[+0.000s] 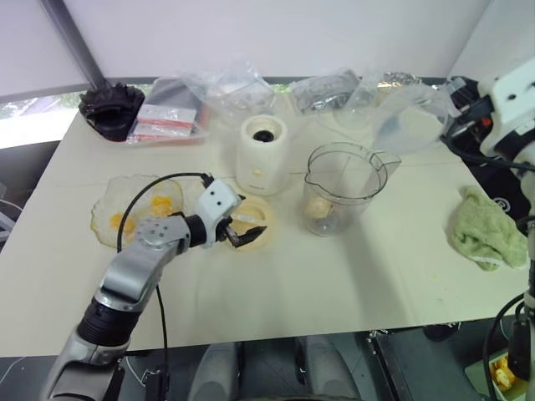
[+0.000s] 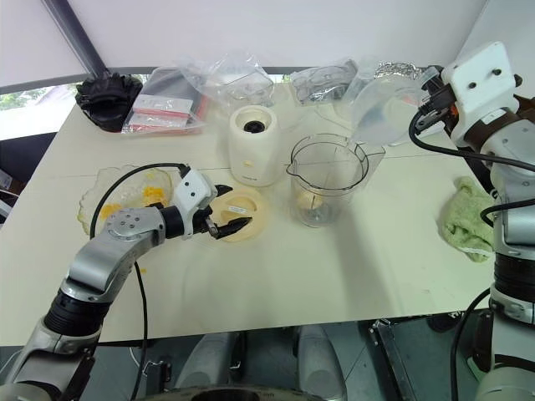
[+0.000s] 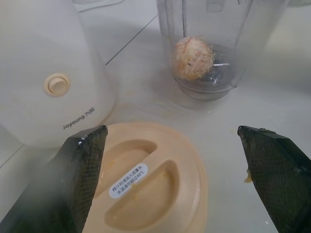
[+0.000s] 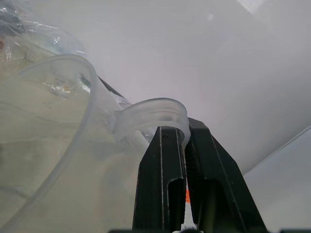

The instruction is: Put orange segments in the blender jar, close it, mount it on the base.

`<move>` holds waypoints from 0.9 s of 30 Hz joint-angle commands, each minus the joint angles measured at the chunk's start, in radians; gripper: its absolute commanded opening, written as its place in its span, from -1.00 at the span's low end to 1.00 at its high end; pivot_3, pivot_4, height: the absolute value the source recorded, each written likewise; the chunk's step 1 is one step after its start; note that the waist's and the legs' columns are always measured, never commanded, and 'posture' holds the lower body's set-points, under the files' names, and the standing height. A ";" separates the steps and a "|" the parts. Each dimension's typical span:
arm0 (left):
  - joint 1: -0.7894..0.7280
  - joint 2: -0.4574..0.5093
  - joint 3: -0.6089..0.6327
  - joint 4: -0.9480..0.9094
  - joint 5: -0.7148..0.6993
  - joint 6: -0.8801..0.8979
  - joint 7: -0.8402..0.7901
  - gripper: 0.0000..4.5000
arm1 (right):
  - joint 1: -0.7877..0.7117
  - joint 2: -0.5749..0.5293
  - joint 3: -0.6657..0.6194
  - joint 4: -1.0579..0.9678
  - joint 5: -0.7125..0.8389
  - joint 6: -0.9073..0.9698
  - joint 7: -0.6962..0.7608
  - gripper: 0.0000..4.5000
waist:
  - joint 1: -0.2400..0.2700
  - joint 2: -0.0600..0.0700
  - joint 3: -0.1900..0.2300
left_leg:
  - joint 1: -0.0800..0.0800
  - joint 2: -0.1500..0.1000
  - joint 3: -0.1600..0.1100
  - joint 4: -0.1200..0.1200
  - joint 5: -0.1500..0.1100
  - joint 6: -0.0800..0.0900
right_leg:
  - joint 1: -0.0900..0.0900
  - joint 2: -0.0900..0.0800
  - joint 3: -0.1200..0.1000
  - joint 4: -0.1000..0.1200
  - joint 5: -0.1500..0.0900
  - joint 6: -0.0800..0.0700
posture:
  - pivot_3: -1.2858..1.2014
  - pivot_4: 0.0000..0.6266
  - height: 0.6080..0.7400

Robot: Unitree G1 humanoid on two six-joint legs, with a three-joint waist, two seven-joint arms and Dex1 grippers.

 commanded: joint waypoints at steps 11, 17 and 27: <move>-0.016 -0.002 0.006 -0.017 0.006 -0.018 0.003 1.00 | -0.039 0.017 -0.075 -0.034 0.040 0.057 -0.042 -0.96 | 0.000 0.000 0.000 | 0.000 0.000 0.000 0.000 0.000 0.000 | 0.000 0.000 0.000 0.000 0.000 0.000 | 0.03 -0.52 1.00; -0.014 -0.003 0.006 -0.020 0.006 -0.016 0.003 1.00 | -0.088 0.097 -0.189 -0.017 0.148 0.285 -0.148 -0.96 | 0.001 0.000 0.000 | 0.000 0.000 0.000 0.000 0.000 0.000 | 0.000 0.000 0.000 0.000 0.000 0.000 | 0.03 -0.52 1.00; -0.011 0.001 0.002 -0.025 0.004 -0.010 -0.001 1.00 | -0.130 0.195 -0.392 0.104 0.251 0.478 -0.341 -0.96 | 0.000 0.000 0.000 | 0.000 0.000 0.000 0.000 0.000 0.000 | 0.000 0.000 0.000 0.000 0.000 0.000 | 0.03 -0.52 1.00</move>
